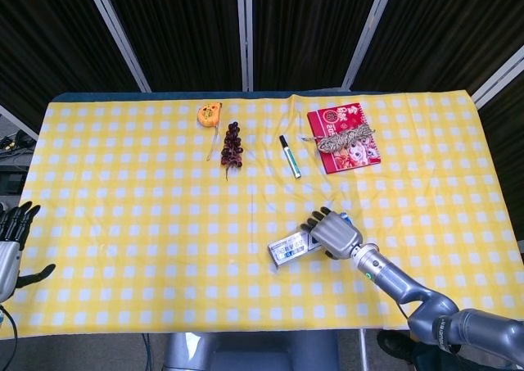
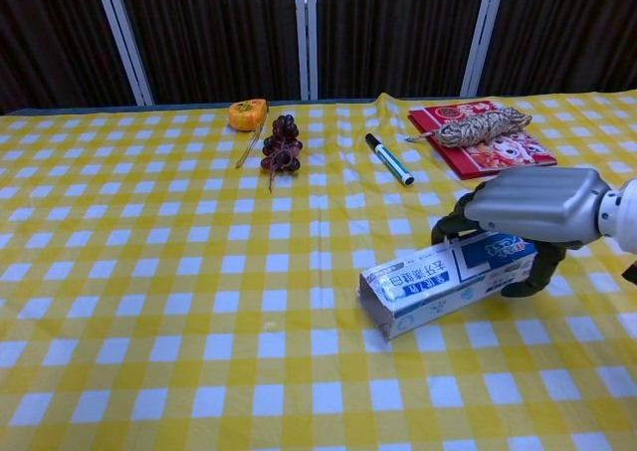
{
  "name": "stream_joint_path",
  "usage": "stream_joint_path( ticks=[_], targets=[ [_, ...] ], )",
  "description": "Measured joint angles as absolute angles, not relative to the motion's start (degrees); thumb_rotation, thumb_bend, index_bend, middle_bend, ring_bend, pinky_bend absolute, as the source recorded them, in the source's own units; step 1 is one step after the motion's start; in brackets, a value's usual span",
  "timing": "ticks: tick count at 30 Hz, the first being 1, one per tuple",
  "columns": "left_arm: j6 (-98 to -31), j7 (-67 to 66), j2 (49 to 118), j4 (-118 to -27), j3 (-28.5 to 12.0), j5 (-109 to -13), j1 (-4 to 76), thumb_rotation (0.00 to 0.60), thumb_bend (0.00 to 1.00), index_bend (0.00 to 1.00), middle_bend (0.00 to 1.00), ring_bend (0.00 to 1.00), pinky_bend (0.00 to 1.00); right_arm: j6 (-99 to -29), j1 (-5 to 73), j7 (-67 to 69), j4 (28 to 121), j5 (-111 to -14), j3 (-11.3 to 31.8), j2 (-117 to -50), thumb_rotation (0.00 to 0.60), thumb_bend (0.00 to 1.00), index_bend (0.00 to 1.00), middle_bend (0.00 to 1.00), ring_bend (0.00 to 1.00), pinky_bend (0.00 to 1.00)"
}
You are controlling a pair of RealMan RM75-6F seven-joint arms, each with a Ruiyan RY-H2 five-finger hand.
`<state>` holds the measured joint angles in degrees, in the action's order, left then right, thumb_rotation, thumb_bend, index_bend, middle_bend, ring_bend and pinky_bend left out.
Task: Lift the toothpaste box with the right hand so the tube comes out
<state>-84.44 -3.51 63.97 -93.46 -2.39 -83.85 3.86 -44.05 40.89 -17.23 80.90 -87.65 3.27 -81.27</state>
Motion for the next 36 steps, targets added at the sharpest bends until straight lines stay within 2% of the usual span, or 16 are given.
stream_joint_path(
  ticks=[3,10,19,25,36],
  targets=[
    [-84.52,-3.56,63.98,-93.52,-2.38,-83.87,3.84,0.600,0.00,0.00,0.00,0.00,0.00,-45.68,40.62,-16.55,80.22,-87.86,3.25,-81.98,0.600,0.20,0.37,0.42,0.36,0.38],
    [-84.51,-3.63,63.97,-93.64,-2.32,-83.88,3.85,0.600,0.00,0.00,0.00,0.00,0.00,-49.84,40.22,-13.22,79.94,-90.32,2.97,-81.73,0.600,0.23,0.38,0.43,0.36,0.38],
    [-85.13,-2.65,63.45,-94.00,-2.19,-84.55,3.66,0.600,0.00,0.00,0.00,0.00,0.00,-56.90,39.33,-16.01,85.69,-93.27,3.78,-73.88,0.600,0.26,0.39,0.43,0.37,0.38],
    [-86.30,-1.79,62.92,-94.50,-1.84,-85.82,3.21,0.600,0.00,0.00,0.00,0.00,0.00,-61.31,38.39,-30.28,88.91,-95.33,5.84,-69.37,0.600,0.27,0.39,0.41,0.37,0.39],
    [-87.35,-0.79,62.35,-94.78,-1.45,-87.11,2.78,0.600,0.00,0.00,0.00,0.00,0.00,-68.09,36.58,-68.16,94.28,-100.22,10.32,-63.26,0.600,0.33,0.39,0.40,0.37,0.39]
  ],
)
